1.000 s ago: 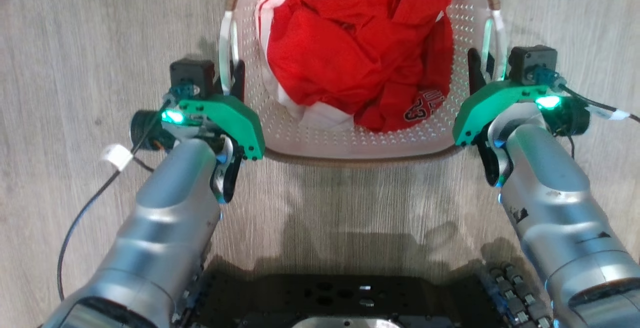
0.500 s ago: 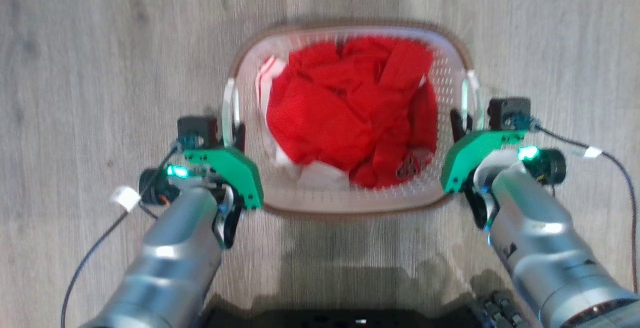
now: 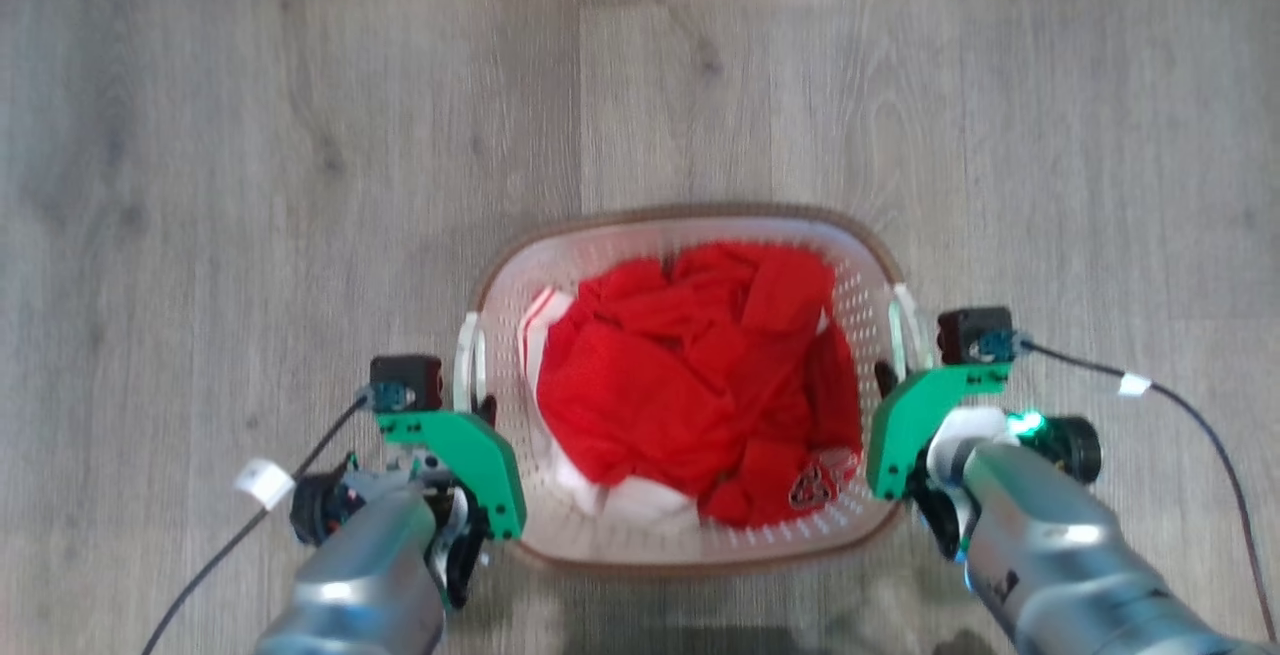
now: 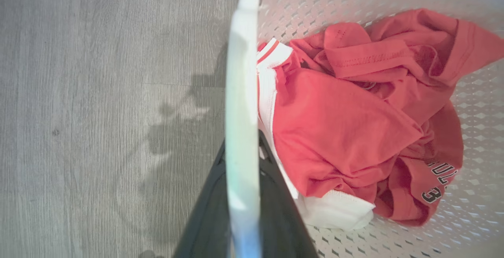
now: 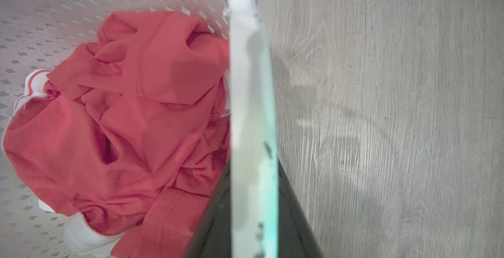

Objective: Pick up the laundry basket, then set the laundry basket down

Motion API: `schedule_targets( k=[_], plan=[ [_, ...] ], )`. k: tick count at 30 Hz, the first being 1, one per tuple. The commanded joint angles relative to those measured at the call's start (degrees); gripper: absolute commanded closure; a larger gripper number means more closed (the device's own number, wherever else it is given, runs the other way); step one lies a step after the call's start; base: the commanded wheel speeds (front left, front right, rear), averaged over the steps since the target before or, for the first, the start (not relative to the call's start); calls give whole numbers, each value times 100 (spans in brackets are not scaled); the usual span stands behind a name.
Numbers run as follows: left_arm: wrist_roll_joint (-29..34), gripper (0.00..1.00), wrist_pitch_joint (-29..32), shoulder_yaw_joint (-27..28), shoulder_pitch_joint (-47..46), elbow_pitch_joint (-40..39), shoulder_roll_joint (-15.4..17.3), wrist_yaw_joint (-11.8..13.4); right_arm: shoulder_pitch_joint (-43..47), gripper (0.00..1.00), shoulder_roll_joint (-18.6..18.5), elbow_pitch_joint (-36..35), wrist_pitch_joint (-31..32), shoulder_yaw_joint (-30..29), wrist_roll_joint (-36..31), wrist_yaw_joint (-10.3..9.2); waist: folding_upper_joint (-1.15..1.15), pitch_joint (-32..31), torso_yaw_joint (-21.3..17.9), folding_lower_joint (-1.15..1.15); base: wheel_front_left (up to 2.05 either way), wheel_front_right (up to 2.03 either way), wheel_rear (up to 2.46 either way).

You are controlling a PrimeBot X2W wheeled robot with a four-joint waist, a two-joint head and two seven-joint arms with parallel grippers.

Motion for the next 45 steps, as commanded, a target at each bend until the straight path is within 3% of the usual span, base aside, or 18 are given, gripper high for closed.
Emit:
schedule_targets(
  k=[1, 14, 28, 45],
  plan=[
    [-80, 100, -1, 68, 141, 29, 207, 37, 291, 100, -37, 9, 27, 150, 83, 7, 0, -245, 3, 0, 0, 0, 0],
    [-733, 100, 336, -404, 639, 321, 207, 71, 891, 100, -37, 179, 499, 847, 900, 7, 0, -1210, -101, 0, 0, 0, 0],
    [-1031, 100, 324, -736, 1065, 355, 207, 161, 1252, 100, -37, 273, 624, 1323, 1343, 7, 0, -1957, -94, 0, 0, 0, 0],
    [-1232, 100, 262, -1010, 1121, 550, 207, 86, 1366, 100, -37, 296, 563, 1820, 1766, 7, 0, -2351, -112, 0, 0, 0, 0]
  ],
)
